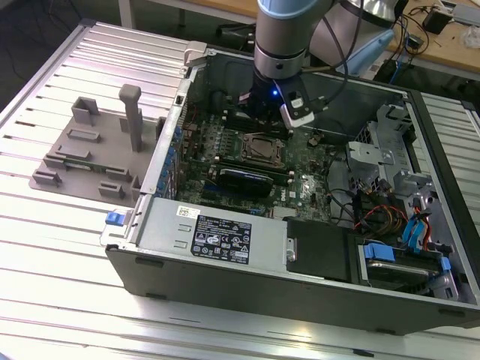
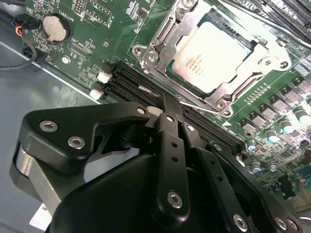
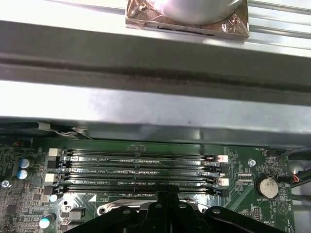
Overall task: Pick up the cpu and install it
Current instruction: 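Install the first cpu locking lever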
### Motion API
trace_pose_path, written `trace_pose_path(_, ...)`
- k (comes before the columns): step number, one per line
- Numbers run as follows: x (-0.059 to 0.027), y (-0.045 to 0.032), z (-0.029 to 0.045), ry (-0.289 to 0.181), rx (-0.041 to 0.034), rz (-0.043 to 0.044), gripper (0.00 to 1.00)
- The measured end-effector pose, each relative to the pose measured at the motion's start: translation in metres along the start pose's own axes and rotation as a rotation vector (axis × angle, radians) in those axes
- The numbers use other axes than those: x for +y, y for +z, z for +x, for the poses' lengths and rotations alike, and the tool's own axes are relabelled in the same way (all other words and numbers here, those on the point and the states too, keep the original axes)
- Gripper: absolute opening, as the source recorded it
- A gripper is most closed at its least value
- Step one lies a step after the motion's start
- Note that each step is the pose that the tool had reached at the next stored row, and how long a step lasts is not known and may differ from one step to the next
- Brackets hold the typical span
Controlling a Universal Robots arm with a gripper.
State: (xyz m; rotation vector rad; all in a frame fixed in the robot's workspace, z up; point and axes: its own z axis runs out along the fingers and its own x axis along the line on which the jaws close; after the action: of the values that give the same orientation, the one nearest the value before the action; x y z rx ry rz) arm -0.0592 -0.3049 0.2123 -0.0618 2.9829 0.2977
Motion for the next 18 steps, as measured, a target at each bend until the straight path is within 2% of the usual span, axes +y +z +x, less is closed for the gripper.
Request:
trace_pose_path(3, 0.0015, 0.0025, 0.0023, 0.0, -0.015, 0.0134, 0.11)
trace_pose_path(5, 0.003, 0.0042, 0.0041, 0.006, -0.019, 0.016, 0.11)
trace_pose_path(8, 0.0024, 0.0082, 0.0047, 0.077, -0.0327, 0.0279, 0.11)
trace_pose_path(13, 0.0065, 0.0108, 0.0049, 0.107, -0.0385, 0.0328, 0.11)
trace_pose_path(18, 0.0065, 0.0123, 0.0055, 0.134, -0.0435, 0.0384, 0.11)
